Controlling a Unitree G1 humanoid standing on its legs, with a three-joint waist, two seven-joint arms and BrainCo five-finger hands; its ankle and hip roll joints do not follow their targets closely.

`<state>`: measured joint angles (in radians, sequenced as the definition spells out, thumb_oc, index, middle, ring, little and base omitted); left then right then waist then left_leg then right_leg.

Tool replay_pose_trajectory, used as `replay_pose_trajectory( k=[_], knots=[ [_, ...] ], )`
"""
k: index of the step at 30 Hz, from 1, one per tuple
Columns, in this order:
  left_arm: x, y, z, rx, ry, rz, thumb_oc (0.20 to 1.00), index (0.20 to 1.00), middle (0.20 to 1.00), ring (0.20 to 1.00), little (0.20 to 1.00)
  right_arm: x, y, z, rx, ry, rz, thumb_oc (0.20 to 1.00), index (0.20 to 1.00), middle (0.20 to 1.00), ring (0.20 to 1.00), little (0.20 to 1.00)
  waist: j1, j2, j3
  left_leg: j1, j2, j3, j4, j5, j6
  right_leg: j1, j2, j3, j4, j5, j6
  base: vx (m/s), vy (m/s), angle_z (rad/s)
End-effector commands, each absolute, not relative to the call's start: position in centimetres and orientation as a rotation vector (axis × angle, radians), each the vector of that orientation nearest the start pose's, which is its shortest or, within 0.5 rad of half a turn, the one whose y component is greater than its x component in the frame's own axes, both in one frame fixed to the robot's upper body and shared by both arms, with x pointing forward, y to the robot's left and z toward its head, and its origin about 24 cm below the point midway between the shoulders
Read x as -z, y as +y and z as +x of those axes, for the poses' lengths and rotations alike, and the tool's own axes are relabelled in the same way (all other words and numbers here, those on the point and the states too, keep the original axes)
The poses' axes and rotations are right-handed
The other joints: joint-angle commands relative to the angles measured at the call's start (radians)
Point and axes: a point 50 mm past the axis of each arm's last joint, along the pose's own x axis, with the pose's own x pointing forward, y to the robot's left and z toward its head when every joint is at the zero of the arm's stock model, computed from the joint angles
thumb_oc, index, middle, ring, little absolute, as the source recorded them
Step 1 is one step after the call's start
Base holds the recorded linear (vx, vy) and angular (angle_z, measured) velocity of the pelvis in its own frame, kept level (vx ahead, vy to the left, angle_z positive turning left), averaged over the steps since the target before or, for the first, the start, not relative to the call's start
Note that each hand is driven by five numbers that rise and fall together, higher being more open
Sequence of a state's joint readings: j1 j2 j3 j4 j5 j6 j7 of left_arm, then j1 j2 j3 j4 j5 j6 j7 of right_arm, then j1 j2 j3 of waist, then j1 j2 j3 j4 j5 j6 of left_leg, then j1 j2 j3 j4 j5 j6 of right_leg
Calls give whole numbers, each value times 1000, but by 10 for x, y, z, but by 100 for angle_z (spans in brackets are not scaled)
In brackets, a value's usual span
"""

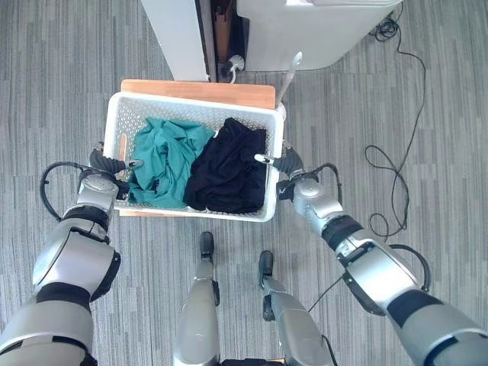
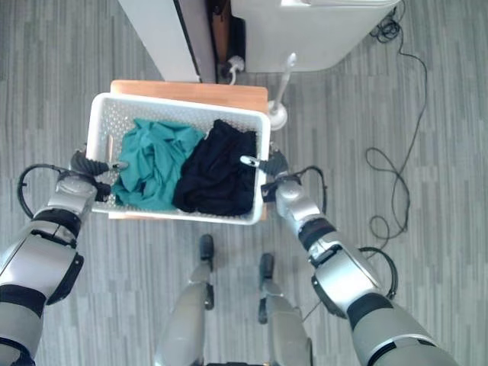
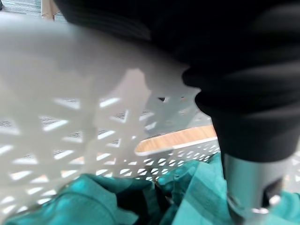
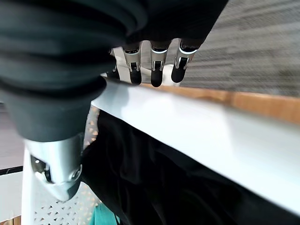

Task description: Grab the laundry basket,head to the washer,open it,put in the laundry and shut it.

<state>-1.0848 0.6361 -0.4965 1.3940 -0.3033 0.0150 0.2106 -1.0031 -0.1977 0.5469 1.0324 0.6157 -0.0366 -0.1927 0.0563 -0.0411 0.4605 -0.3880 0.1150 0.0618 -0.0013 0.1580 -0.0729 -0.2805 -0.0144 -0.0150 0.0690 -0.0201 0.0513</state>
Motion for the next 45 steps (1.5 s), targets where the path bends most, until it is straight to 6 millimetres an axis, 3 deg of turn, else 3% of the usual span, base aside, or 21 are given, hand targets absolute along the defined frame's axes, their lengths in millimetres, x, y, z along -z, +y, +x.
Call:
replay_pose_trajectory(
  k=[1,3,4,5,6,7,13,21,29,31,32,34,36,37,38,39,41,43,44,45],
  knots=[
    [-156,292,395,-409,273,681,492,492,492,492,492,-99,-91,399,-130,179,-58,1000,1000,1000,1000,1000,2,-31,-25,-67,9,-31,174,-124,-10,-49,-140,-59,-62,165,77,-9,24,6],
    [-158,290,397,-391,288,742,454,454,454,454,454,-97,-89,400,-142,202,-82,1000,1000,1000,1000,1000,2,-31,-25,-70,6,-32,172,-120,-8,-53,-140,-59,-60,166,77,-7,20,4],
    [-160,288,398,-375,288,783,200,200,200,200,200,-95,-87,399,-149,212,-93,1000,1000,1000,1000,1000,1,-31,-24,-73,6,-33,172,-119,-8,-53,-141,-59,-59,167,77,0,0,0],
    [-165,284,401,-355,274,841,200,200,200,200,200,-93,-87,399,-154,224,-95,871,871,871,871,871,2,-31,-23,-76,4,-34,174,-117,-8,-55,-142,-61,-58,168,76,-12,10,4],
    [-166,283,401,-345,276,883,200,200,200,200,200,-92,-86,399,-161,229,-107,871,871,871,871,871,1,-31,-22,-79,3,-34,176,-117,-8,-57,-142,-61,-58,169,77,-16,19,6],
    [-169,282,402,-327,282,985,200,200,200,200,200,-89,-81,397,-189,242,-144,200,200,200,200,200,1,-32,-17,-81,1,-36,179,-118,-5,-63,-142,-57,-55,171,77,-12,17,10],
    [-156,269,404,-281,291,1083,200,200,200,200,200,-83,-75,394,-221,258,-194,200,200,200,200,200,-1,-36,-16,-79,-4,-37,168,-111,0,-64,-141,-52,-56,169,75,-4,6,2],
    [-137,251,404,-198,239,1146,200,200,200,200,200,-74,-91,389,-202,243,-171,200,200,200,200,200,-7,-23,-45,-36,-15,-41,117,-102,7,-45,-146,-59,-45,152,80,2,2,0],
    [-107,204,394,28,75,1108,200,200,200,200,200,-49,-151,365,-100,245,-45,200,200,200,200,200,-18,3,-104,85,-40,-26,92,-147,33,27,-174,-63,3,116,97,66,70,5],
    [-92,184,385,129,45,1047,200,200,200,200,200,-35,-180,349,-53,265,-28,200,200,200,200,200,-33,13,-132,158,-54,-11,91,-177,50,74,-188,-58,21,105,107,137,157,-2],
    [-92,185,385,129,45,1047,200,200,200,200,200,-35,-180,349,-53,265,-28,200,200,200,200,200,-33,13,-134,156,-55,-11,89,-174,51,71,-189,-58,20,107,107,73,105,-10],
    [-86,166,378,216,6,1013,200,200,200,200,200,-25,-218,329,19,280,-9,200,200,200,200,200,-58,19,-169,197,-80,-4,98,-201,68,104,-208,-47,27,103,119,100,149,-18],
    [-83,154,376,263,-5,1008,200,200,200,200,200,-25,-241,317,55,270,-20,200,200,200,200,200,-76,23,-186,224,-102,5,109,-222,80,123,-226,-31,25,111,130,68,130,-3],
    [-83,154,376,265,-5,1008,200,200,200,200,200,-25,-241,317,56,271,-20,200,200,200,200,200,-74,23,-185,226,-102,6,109,-223,81,125,-226,-31,25,111,131,17,94,-7],
    [-80,148,374,287,-7,1004,200,200,200,200,200,-23,-249,311,71,273,-19,200,200,200,200,200,-80,26,-191,236,-113,11,112,-233,87,130,-235,-20,19,119,137,-33,188,-22],
    [-75,138,372,328,-6,996,200,200,200,200,200,-27,-270,304,116,264,-40,200,200,200,200,200,-97,35,-211,250,-138,41,120,-250,101,126,-266,1,-1,188,164,-34,187,-24],
    [-72,133,371,351,-1,1002,200,200,200,200,200,-29,-277,302,129,259,-48,200,200,200,200,200,-104,43,-214,261,-139,63,121,-258,105,116,-276,0,-2,214,175,-114,163,-43],
    [-69,130,369,378,5,1029,200,200,200,200,200,-33,-293,296,169,254,-66,200,200,200,200,200,-105,65,-222,282,-118,131,104,-252,123,95,-269,-95,94,145,149,-192,128,-98],
    [-69,130,369,378,5,1029,200,200,200,200,200,-33,-293,296,170,254,-65,200,200,200,200,200,-104,64,-224,279,-119,133,102,-248,123,91,-270,-93,95,147,148,-95,61,-108],
    [-65,129,368,394,16,1044,200,200,200,200,200,-33,-297,293,179,255,-64,200,200,200,200,200,-103,70,-226,293,-110,157,98,-248,130,97,-267,-135,162,107,140,-114,51,-107]
  ],
)
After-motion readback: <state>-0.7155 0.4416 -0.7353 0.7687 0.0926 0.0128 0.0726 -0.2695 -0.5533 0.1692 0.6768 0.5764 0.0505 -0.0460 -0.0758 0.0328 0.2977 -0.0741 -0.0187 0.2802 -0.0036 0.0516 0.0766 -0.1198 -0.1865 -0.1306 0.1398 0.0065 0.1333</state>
